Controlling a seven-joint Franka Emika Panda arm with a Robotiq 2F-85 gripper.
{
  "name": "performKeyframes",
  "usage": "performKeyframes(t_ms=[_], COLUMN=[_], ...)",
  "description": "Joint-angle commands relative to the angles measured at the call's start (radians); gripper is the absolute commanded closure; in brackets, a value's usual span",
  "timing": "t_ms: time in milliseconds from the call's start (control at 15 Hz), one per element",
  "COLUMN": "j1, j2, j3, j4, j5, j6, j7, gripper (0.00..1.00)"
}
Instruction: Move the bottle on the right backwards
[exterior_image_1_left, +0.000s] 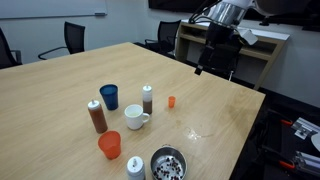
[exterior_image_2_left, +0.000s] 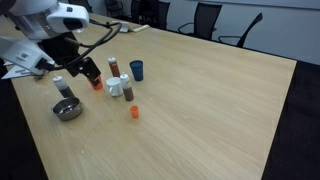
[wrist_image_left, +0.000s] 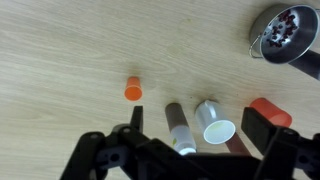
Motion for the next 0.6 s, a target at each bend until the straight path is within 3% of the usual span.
performKeyframes(t_ms=[0,200,333,533], j1=[-0.026,-0.026,-0.013,-0.031], j2=[0.000,-0.004,0.012,0.115], j3=[0.027,0.026,0.031,0.047], j4=[0.003,0.003,0.022,0.124], j5=[0.002,0.002,0.083,0.064], j6=[-0.003,-0.003,-0.071,-0.183], j7=[0.000,0.000,-0.023,0.109], gripper=[0.00,0.00,0.00,0.00])
